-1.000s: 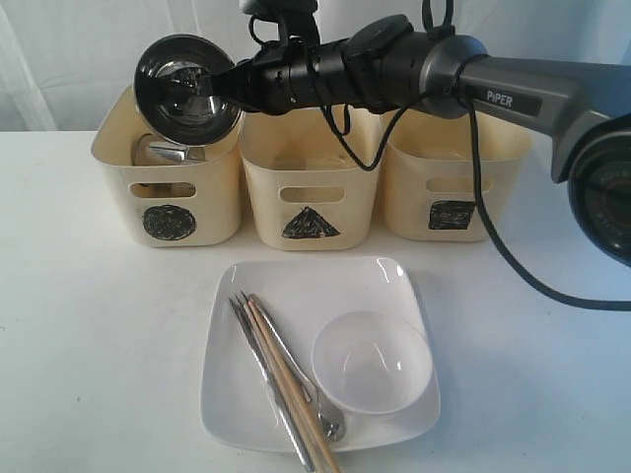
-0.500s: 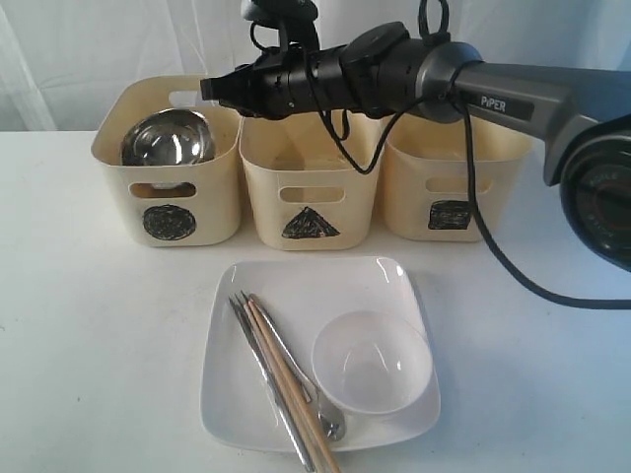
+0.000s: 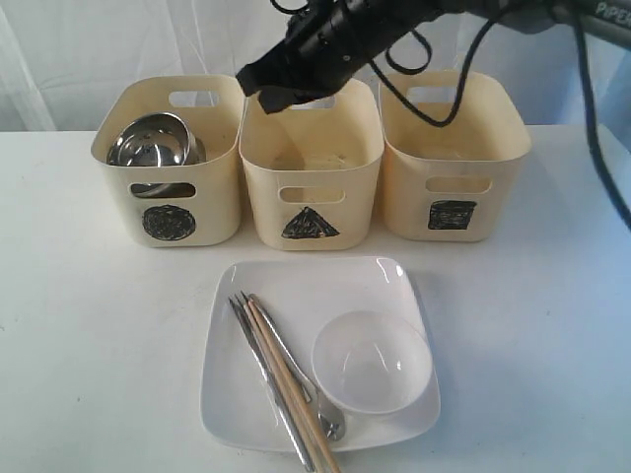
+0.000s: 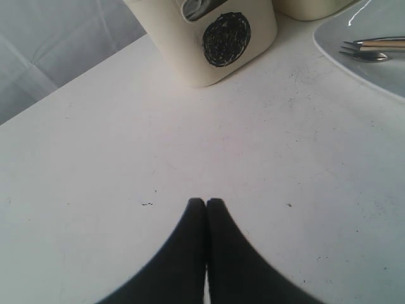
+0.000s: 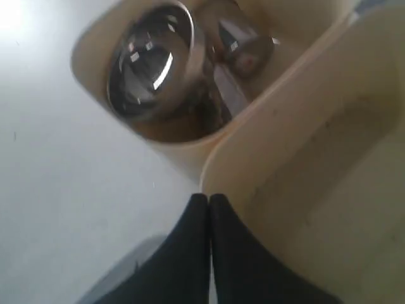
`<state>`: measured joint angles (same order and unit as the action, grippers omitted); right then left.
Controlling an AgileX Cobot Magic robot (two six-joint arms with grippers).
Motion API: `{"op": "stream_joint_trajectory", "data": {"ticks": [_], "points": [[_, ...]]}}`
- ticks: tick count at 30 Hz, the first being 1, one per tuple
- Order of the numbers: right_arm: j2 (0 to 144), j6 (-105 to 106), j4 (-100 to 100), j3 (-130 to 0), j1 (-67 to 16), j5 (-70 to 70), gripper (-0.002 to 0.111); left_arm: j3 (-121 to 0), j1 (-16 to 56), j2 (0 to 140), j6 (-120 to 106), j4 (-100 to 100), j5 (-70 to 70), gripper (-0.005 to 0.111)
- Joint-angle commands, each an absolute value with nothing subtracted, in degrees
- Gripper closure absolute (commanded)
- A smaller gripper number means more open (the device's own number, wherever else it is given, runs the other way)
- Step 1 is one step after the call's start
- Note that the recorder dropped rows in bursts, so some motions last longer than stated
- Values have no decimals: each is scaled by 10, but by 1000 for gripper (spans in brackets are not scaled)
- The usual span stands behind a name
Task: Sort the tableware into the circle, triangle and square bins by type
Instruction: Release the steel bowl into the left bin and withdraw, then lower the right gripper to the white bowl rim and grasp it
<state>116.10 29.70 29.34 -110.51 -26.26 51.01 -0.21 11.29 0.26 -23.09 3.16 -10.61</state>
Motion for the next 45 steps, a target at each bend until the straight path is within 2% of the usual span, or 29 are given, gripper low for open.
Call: {"op": "stream_joint_trajectory", "data": {"ticks": [1,5,9,13,19,23,26,33,35,40,45], "points": [[1111,262,237,-1069,-256,591,108,0,115,0,-229,33,-105,107],[1056,251,224,-1016,-256,614,108,0,115,0,-229,33,-105,107],[1006,202,191,-968,-256,700,108,0,115,0,-229,33,-105,107],[970,152,161,-903,-256,700,108,0,115,0,-229,33,-105,107],[941,-35,18,-812,-256,700,108,0,115,0,-229,33,-105,107],[938,-35,-11,-761,-256,700,107,0,115,0,-229,33,-105,107],[938,-9,14,-722,-256,700,97,0,115,0,-229,33,-105,107],[938,13,49,-665,-256,664,59,0,115,0,-229,33,-105,107],[938,13,63,-657,-256,651,56,0,115,0,-229,33,-105,107],[941,14,94,-639,-256,577,56,0,115,0,-229,33,-105,107],[959,14,100,-637,-256,562,56,0,115,0,-229,33,-105,107]]}}
